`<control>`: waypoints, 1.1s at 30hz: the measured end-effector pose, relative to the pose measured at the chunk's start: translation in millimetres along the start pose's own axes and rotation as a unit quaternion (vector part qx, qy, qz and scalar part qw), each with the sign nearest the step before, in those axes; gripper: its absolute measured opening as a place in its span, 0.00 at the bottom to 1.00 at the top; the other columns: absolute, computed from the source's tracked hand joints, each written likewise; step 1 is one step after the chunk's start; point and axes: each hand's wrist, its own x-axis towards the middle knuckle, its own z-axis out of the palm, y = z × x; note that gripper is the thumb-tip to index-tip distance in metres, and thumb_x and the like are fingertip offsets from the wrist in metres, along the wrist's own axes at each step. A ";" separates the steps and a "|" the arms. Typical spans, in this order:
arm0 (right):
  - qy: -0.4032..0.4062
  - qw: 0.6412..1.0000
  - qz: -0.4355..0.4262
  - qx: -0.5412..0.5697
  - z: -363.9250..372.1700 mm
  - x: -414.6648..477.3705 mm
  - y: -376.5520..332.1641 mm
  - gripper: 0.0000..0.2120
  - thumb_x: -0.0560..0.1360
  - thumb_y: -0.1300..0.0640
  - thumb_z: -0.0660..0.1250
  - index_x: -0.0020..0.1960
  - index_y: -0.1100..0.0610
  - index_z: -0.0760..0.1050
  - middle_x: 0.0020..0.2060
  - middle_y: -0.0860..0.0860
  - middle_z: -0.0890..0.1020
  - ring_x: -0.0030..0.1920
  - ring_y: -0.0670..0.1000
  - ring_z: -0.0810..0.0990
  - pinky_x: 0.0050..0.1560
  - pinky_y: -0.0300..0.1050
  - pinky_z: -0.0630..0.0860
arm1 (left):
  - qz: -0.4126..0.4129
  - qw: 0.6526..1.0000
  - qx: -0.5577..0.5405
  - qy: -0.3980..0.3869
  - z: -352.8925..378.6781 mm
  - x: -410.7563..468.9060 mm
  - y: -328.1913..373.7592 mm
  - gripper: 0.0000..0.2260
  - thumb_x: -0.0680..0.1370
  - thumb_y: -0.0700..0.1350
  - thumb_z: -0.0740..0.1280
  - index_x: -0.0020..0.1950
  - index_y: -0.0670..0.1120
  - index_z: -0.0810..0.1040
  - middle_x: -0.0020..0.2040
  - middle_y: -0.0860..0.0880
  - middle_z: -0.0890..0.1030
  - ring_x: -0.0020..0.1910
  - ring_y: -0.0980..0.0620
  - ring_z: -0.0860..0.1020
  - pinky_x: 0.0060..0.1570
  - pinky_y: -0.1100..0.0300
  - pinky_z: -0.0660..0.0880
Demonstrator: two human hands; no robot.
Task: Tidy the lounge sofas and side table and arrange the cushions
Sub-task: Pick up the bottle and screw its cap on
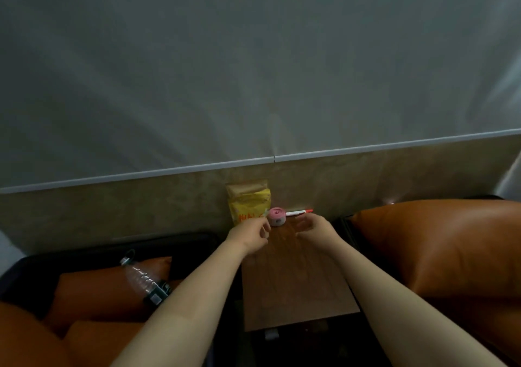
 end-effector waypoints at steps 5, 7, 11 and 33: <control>-0.025 1.000 -0.016 0.008 50.3 19.1 -50.9 0.20 0.70 0.67 0.71 0.61 0.60 0.76 0.50 0.55 0.81 0.53 0.53 0.79 0.57 0.44 0.74 | -0.039 0.999 -0.016 0.011 -29.4 -25.4 -66.9 0.11 0.75 0.43 0.68 0.57 0.49 0.76 0.53 0.50 0.80 0.53 0.50 0.79 0.55 0.54 0.76; -0.035 0.999 -0.018 0.002 87.6 28.8 -77.0 0.19 0.70 0.67 0.71 0.60 0.61 0.76 0.50 0.55 0.81 0.53 0.55 0.79 0.55 0.46 0.76 | -0.060 0.997 -0.036 0.016 -40.0 -43.3 -108.1 0.10 0.75 0.42 0.68 0.56 0.49 0.76 0.51 0.51 0.80 0.52 0.50 0.79 0.55 0.54 0.76; -0.085 0.996 -0.024 0.009 195.4 35.1 -130.8 0.19 0.70 0.67 0.73 0.60 0.61 0.76 0.49 0.55 0.81 0.53 0.54 0.80 0.51 0.42 0.74 | -0.129 0.989 -0.065 0.021 -66.9 -92.7 -210.9 0.11 0.75 0.41 0.69 0.56 0.47 0.77 0.50 0.50 0.81 0.52 0.50 0.79 0.54 0.58 0.74; -0.209 0.977 -0.001 0.026 417.6 92.4 -189.1 0.24 0.71 0.65 0.73 0.64 0.55 0.72 0.51 0.51 0.77 0.54 0.51 0.77 0.53 0.42 0.74 | -0.342 0.898 -0.273 0.054 -56.9 -96.0 -429.4 0.21 0.77 0.44 0.69 0.67 0.42 0.66 0.54 0.49 0.73 0.52 0.51 0.73 0.53 0.61 0.68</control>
